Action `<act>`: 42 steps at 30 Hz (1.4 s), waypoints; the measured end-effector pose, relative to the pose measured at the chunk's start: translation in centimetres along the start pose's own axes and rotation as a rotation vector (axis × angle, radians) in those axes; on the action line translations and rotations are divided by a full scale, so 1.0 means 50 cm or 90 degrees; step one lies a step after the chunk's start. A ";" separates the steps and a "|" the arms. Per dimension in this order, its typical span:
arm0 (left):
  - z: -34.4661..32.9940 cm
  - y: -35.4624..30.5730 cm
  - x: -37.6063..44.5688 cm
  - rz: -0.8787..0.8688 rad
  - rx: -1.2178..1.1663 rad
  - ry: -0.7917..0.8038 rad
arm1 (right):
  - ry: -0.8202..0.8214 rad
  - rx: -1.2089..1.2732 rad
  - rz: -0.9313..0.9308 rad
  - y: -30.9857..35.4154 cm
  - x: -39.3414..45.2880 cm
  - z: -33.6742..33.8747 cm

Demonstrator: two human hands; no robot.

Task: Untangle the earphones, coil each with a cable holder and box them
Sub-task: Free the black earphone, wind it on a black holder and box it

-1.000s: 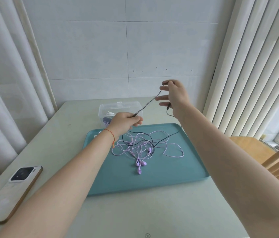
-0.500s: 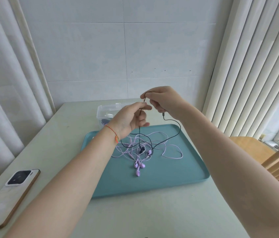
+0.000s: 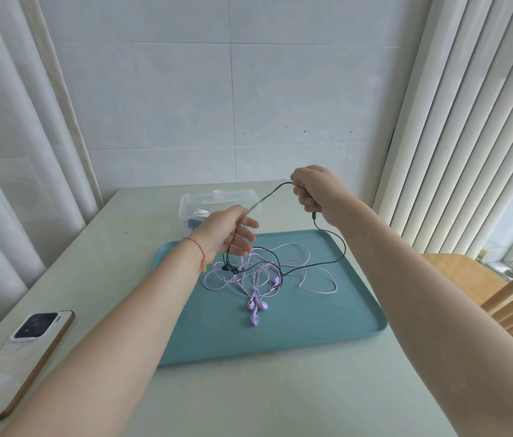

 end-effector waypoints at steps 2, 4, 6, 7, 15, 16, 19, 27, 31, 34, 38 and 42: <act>0.013 -0.021 0.006 -0.037 0.096 -0.080 | 0.070 -0.027 0.015 0.019 -0.012 -0.032; 0.019 -0.064 -0.005 -0.113 0.096 -0.145 | 0.137 -0.087 0.057 0.042 -0.026 -0.065; 0.000 -0.096 -0.013 -0.160 0.033 -0.104 | 0.188 -0.147 0.101 0.060 -0.039 -0.094; -0.015 -0.108 -0.019 -0.172 0.001 -0.059 | 0.196 -0.169 0.118 0.067 -0.043 -0.103; -0.018 -0.087 -0.025 -0.111 0.016 -0.017 | 0.095 -0.357 0.234 0.101 -0.035 -0.080; -0.013 -0.080 -0.024 -0.103 0.005 -0.013 | 0.053 -0.362 0.236 0.100 -0.027 -0.065; -0.001 -0.075 -0.025 -0.096 -0.024 -0.010 | -0.128 -0.325 0.206 0.089 -0.008 0.003; 0.003 -0.079 -0.029 -0.115 -0.010 -0.016 | -0.152 -0.332 0.080 0.032 -0.005 0.026; -0.035 -0.090 -0.033 -0.129 -0.004 0.019 | -0.012 -0.214 0.151 0.061 -0.021 -0.068; -0.052 -0.098 -0.040 -0.144 0.012 0.028 | 0.086 -0.174 0.131 0.056 -0.038 -0.116; -0.035 -0.089 -0.034 -0.131 -0.011 -0.011 | 0.145 -0.162 0.087 0.034 -0.047 -0.128; -0.022 -0.072 -0.026 -0.108 -0.016 -0.033 | 0.145 -0.272 0.125 0.036 -0.045 -0.112</act>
Point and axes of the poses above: each hand's wrist, its own x-axis towards the middle knuckle, its own z-axis out of the back of the hand, y = z × x, the point moved 10 cm from there along x, towards the middle knuckle, and after that the axes turned 6 degrees about z, right-handed, at the moved point
